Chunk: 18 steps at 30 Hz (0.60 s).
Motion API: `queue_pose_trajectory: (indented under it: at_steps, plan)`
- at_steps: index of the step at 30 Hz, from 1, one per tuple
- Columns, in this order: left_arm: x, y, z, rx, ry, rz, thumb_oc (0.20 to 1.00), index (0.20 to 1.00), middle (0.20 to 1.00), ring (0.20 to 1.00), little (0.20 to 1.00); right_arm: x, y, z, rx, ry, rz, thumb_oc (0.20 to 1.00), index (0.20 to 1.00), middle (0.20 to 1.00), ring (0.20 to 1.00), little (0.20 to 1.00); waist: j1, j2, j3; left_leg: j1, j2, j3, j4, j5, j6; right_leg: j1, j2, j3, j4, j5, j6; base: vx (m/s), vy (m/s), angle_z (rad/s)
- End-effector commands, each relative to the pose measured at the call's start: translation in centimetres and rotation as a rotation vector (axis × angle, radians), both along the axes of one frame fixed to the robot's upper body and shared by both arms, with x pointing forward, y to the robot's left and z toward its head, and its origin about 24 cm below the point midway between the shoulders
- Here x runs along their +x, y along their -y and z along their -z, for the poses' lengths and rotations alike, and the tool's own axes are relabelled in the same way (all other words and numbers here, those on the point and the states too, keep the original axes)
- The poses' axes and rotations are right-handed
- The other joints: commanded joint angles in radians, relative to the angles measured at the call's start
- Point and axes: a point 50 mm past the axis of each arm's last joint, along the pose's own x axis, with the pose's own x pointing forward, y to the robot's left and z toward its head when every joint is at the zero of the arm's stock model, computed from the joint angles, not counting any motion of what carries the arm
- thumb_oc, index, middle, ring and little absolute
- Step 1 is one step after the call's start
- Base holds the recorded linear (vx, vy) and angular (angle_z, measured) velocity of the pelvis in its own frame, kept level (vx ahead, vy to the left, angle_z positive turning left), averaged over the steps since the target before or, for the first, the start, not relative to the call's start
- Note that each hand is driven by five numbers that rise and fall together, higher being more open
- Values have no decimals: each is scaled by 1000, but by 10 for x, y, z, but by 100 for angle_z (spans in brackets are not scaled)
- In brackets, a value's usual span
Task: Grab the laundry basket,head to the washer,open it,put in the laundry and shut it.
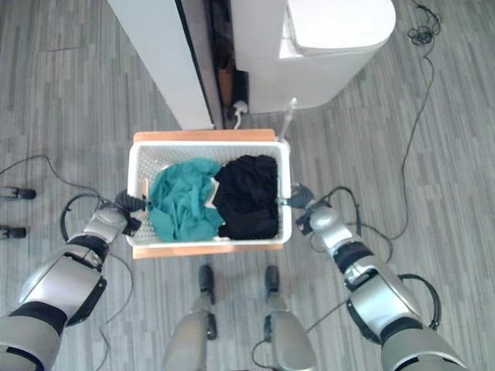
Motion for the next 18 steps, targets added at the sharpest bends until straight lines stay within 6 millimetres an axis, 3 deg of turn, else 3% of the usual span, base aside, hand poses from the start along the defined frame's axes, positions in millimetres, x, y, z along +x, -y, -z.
queue_pose_trajectory:
  at_steps: [1,5,11,17,18]
  plan:
    - [-1,6,7,61,-86,33,200,200,200,200,200,6,-8,-7,-42,11,-33,200,200,200,200,200,2,-50,-8,-62,8,-25,109,-64,9,-101,-93,-6,96,-12,75,0,0,0]
    - [-2,13,13,62,-87,49,200,200,200,200,200,2,-9,4,-58,-15,-36,200,200,200,200,200,4,-45,-10,-58,4,-31,101,-63,11,-97,-93,-8,97,-15,74,0,0,0]
    - [-10,30,38,62,-110,100,200,200,200,200,200,-9,-1,23,-56,-52,-9,200,200,200,200,200,12,-35,-32,-42,-8,-36,96,-74,17,-77,-98,-7,95,-22,76,18,13,3]
    - [-16,47,54,72,-124,182,200,200,200,200,200,-19,25,36,-64,-90,45,200,200,200,200,200,15,-25,-67,-21,-19,-38,99,-91,24,-52,-108,-11,99,-31,82,25,14,0]
    - [-18,54,57,82,-121,226,200,200,200,200,200,-24,42,39,-68,-106,85,200,200,200,200,200,14,-20,-88,-2,-24,-36,100,-102,28,-36,-116,-12,104,-36,87,65,40,0]
